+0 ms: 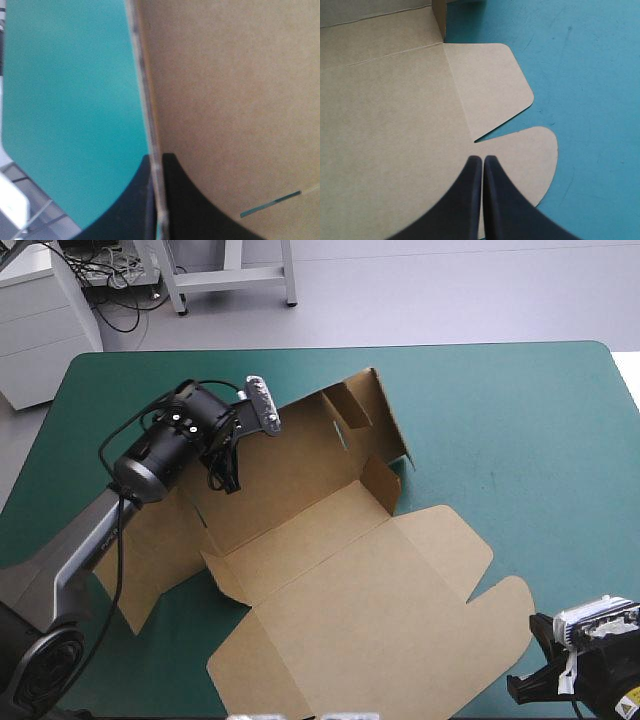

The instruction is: Fold the box

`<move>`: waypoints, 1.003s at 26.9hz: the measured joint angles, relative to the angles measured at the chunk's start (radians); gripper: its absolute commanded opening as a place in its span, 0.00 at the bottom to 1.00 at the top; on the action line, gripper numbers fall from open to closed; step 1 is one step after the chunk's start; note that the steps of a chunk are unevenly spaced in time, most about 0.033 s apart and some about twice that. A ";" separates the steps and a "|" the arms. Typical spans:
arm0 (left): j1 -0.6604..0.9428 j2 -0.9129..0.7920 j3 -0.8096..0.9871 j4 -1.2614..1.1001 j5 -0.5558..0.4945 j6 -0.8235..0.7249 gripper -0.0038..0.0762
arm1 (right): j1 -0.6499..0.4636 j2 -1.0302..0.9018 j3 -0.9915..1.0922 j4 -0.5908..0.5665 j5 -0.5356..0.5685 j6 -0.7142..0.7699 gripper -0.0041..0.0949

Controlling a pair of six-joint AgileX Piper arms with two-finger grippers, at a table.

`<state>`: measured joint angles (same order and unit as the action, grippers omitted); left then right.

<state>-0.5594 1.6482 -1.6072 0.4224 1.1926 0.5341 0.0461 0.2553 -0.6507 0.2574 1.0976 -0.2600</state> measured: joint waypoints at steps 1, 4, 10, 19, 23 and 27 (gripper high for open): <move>-0.023 0.006 -0.001 0.034 -0.006 0.000 0.01 | 0.000 0.000 0.000 -0.001 0.000 0.000 0.04; -0.072 0.022 -0.001 0.100 -0.021 -0.001 0.01 | 0.000 0.000 0.000 -0.001 0.000 0.000 0.04; -0.142 0.034 0.006 0.148 -0.069 -0.031 0.01 | 0.000 0.000 0.000 -0.001 0.000 0.000 0.04; -0.282 0.034 0.123 0.416 -0.119 -0.182 0.01 | 0.000 0.000 0.000 -0.001 0.000 0.000 0.04; -0.343 0.034 0.157 0.514 -0.164 -0.260 0.01 | 0.000 0.000 0.000 -0.001 0.000 0.001 0.04; -0.385 0.034 0.174 0.591 -0.208 -0.382 0.01 | 0.000 0.000 0.000 0.000 0.000 0.001 0.04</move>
<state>-0.9442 1.6820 -1.4333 1.0135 0.9842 0.1521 0.0461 0.2553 -0.6507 0.2575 1.0976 -0.2590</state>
